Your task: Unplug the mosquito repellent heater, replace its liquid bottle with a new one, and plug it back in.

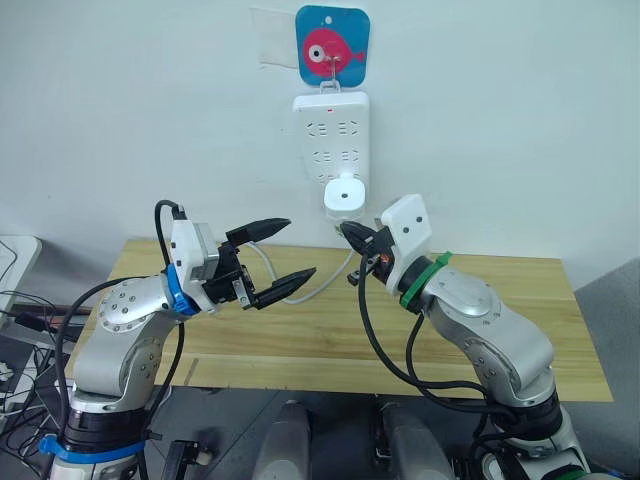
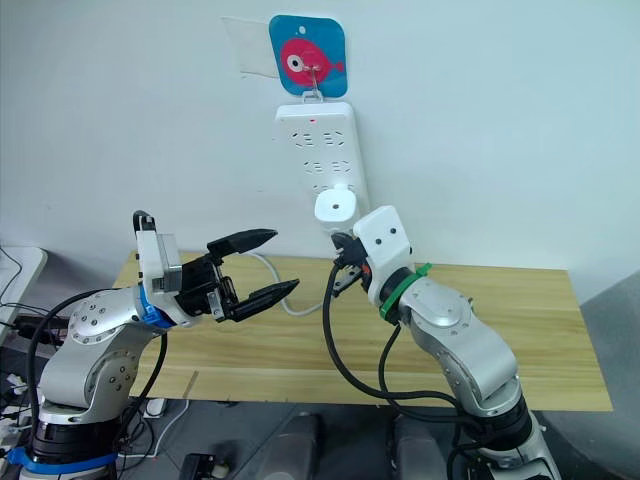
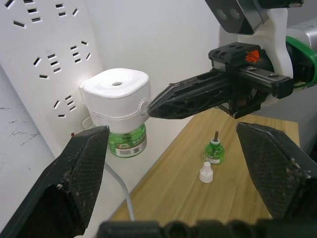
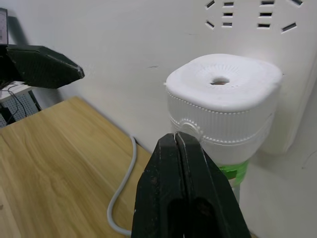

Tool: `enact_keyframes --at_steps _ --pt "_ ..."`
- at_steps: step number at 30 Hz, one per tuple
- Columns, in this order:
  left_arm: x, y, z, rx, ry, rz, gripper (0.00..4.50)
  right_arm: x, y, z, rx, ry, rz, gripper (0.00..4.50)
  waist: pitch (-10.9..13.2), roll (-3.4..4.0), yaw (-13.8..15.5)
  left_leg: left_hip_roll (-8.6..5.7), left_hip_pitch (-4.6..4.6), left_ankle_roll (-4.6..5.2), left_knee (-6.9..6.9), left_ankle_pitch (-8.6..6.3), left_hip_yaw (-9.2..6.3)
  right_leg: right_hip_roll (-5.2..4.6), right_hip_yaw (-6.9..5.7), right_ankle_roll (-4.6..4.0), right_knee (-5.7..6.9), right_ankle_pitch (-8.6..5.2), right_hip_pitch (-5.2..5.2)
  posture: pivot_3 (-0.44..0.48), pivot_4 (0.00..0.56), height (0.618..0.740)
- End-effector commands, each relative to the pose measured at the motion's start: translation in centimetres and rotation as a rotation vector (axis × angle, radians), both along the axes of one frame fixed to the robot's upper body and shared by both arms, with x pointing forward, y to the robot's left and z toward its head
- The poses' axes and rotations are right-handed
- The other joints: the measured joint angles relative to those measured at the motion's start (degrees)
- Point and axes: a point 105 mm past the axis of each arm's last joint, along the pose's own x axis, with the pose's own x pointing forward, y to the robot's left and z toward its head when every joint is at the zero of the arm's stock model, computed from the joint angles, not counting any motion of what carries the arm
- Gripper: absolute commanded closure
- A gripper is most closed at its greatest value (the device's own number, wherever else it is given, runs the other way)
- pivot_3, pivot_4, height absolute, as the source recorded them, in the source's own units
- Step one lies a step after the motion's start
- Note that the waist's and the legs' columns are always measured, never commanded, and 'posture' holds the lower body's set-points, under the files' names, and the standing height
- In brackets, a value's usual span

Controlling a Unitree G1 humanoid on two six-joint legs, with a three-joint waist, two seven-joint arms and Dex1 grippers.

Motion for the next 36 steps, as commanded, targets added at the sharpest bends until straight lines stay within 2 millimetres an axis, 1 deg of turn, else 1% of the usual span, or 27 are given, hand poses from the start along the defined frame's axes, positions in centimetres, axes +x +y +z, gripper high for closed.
enact_keyframes --at_steps 1,6,22,36 --pt "-0.5 -0.5 0.8 -0.002 -0.047 -0.029 0.06 -0.7 0.2 1.1 0.021 -0.046 0.019 4.5 0.0 0.0 0.0 0.0 0.0 0.0 0.0 0.0 0.0 0.0 -0.01 0.0 0.0 0.0 0.0 0.339 0.266 0.74" --pt "-0.5 -0.6 0.8 -0.003 -0.045 -0.033 0.06 0.1 -0.2 1.6 0.025 -0.07 -0.019 4.5 0.0 0.0 0.0 0.0 0.0 0.0 0.0 0.0 0.0 0.0 0.0 0.0 0.0 0.0 0.0 0.339 0.266 0.74" --pt "-0.5 -0.8 0.6 -0.008 -0.039 -0.038 0.06 0.9 -0.6 2.1 0.049 -0.089 -0.102 4.5 0.0 0.03 0.0 0.0 -0.01 -0.01 -0.03 0.01 0.01 0.0 0.01 0.0 -0.03 -0.01 -0.03 0.336 0.269 0.74" --pt "0.0 -1.0 0.6 -0.017 -0.041 -0.03 0.06 2.0 -1.9 1.9 0.038 -0.091 -0.199 4.5 0.1 0.08 0.0 0.01 -0.01 -0.05 -0.02 0.03 0.0 0.01 0.01 0.01 -0.03 -0.01 -0.03 0.324 0.265 0.74"
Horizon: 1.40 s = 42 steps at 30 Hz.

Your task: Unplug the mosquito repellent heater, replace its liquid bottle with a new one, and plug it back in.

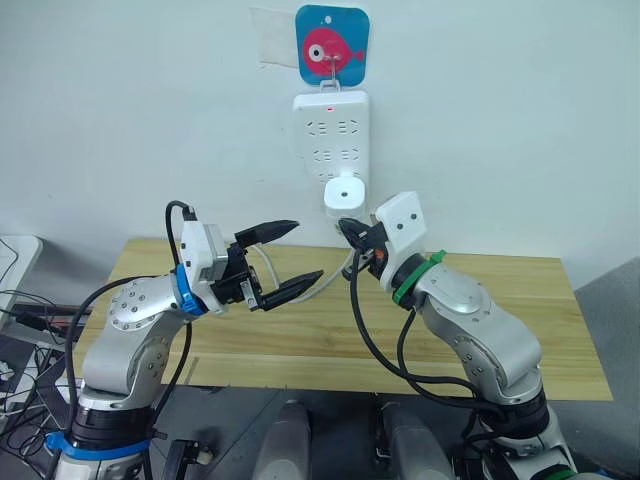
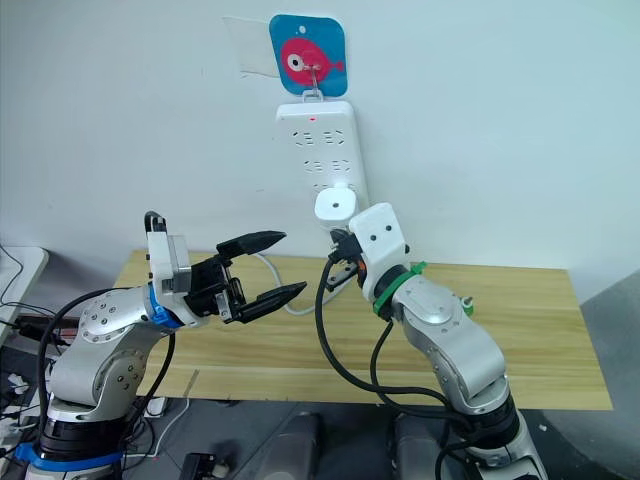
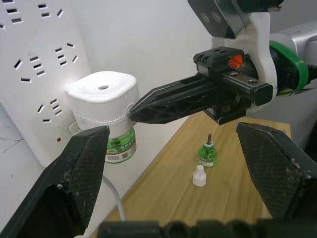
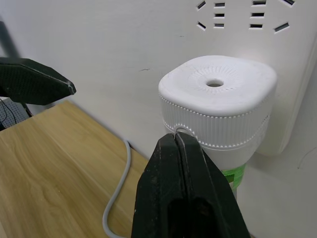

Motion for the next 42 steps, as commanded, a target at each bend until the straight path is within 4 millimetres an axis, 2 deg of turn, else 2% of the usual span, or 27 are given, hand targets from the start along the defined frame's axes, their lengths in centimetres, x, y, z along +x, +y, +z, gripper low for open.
enact_keyframes --at_steps 1,9,13,21,25,30,35,42 --pt "-0.1 -0.1 0.8 -0.009 -0.046 0.0 0.06 1.2 -1.8 1.7 0.016 -0.079 -0.132 4.5 0.0 0.0 0.0 0.0 0.0 0.0 0.0 0.0 0.0 0.0 0.0 0.0 0.0 0.0 0.0 0.323 0.265 0.74" --pt "0.0 0.1 0.7 -0.011 -0.044 0.012 0.06 1.2 -2.0 2.0 0.026 -0.087 -0.128 4.5 0.0 0.01 0.0 0.0 0.0 -0.08 0.0 0.08 -0.02 0.0 -0.01 0.0 0.01 0.0 0.0 0.325 0.263 0.74" --pt "0.3 0.6 0.6 -0.008 -0.034 0.034 0.06 -0.5 -0.9 1.8 0.026 -0.063 0.012 4.5 0.0 0.01 0.0 0.0 0.0 -0.08 -0.01 0.09 -0.01 0.0 0.0 0.0 0.01 0.0 0.0 0.329 0.258 0.74" --pt "1.6 2.4 -0.2 0.037 0.012 0.129 0.06 -3.1 -2.1 1.5 -0.056 -0.057 0.138 4.5 0.0 0.01 0.2 0.0 -0.17 -0.08 -0.11 0.07 -0.05 -0.01 -0.05 0.0 -0.08 0.0 -0.14 0.344 0.25 0.74" --pt "1.8 2.8 -0.8 0.129 -0.011 0.173 0.0 -4.3 -3.8 1.4 -0.076 -0.042 0.178 3.61 0.0 0.0 0.3 -0.01 -0.26 -0.07 -0.15 0.07 -0.08 -0.03 -0.08 0.01 -0.17 -0.01 -0.16 0.353 0.244 0.74" --pt "1.9 3.4 -0.7 0.182 -0.022 0.209 0.0 -4.6 -6.0 2.3 -0.118 -0.087 0.177 1.81 0.0 0.0 0.6 -0.02 -0.26 -0.07 -0.14 0.07 -0.03 -0.03 -0.06 0.01 -0.28 -0.01 -0.15 0.368 0.23 0.74" --pt "2.1 3.8 -0.4 0.19 -0.031 0.224 0.0 -5.1 -6.5 2.8 -0.117 -0.117 0.191 0.03 0.0 0.0 1.6 0.02 -0.26 -0.07 -0.14 0.07 -0.04 0.01 -0.07 0.01 -0.25 0.0 -0.16 0.37 0.226 0.74" --pt "2.1 3.3 -0.4 0.179 -0.043 0.212 0.0 -5.2 -6.0 2.6 -0.118 -0.122 0.19 0.03 0.0 -0.01 3.2 -0.01 -0.28 -0.08 -0.1 0.07 0.01 0.0 -0.04 0.01 -0.28 0.0 -0.15 0.375 0.217 0.74"
